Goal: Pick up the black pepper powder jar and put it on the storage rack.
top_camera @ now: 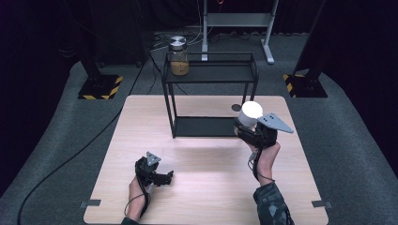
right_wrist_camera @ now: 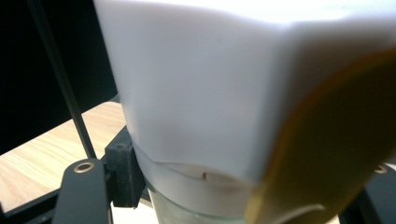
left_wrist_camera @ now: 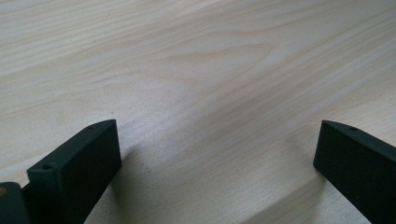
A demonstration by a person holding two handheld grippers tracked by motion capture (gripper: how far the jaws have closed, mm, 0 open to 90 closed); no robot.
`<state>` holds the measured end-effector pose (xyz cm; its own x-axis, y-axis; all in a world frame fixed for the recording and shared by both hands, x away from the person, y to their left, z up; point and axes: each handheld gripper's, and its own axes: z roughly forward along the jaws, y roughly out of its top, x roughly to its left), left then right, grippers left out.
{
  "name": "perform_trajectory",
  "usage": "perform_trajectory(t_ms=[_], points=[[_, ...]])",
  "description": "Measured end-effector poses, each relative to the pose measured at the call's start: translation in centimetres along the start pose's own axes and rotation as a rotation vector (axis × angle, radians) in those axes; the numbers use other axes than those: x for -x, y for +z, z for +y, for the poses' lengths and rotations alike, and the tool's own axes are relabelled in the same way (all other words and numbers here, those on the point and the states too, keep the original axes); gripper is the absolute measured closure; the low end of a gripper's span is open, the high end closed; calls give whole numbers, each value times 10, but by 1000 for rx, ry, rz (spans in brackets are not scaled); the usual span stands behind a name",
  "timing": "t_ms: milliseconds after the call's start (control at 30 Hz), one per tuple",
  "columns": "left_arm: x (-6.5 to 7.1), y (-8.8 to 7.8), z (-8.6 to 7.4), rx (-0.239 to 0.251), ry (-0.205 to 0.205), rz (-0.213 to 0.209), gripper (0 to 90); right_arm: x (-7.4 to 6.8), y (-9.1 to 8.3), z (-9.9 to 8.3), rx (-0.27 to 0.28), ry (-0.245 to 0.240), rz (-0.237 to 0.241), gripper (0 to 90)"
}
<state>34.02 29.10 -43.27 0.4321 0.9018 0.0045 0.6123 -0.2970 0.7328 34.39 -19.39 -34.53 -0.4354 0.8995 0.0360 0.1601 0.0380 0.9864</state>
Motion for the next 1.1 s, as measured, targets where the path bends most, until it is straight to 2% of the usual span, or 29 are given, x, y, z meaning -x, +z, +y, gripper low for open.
perform_trajectory(t_ms=[767,1100], points=[[0,0,0,0,2,-2,1,-1,-6,28,31,-45,3,298],[0,0,0,0,2,-2,1,0,-9,38,51,-49,-1,298]])
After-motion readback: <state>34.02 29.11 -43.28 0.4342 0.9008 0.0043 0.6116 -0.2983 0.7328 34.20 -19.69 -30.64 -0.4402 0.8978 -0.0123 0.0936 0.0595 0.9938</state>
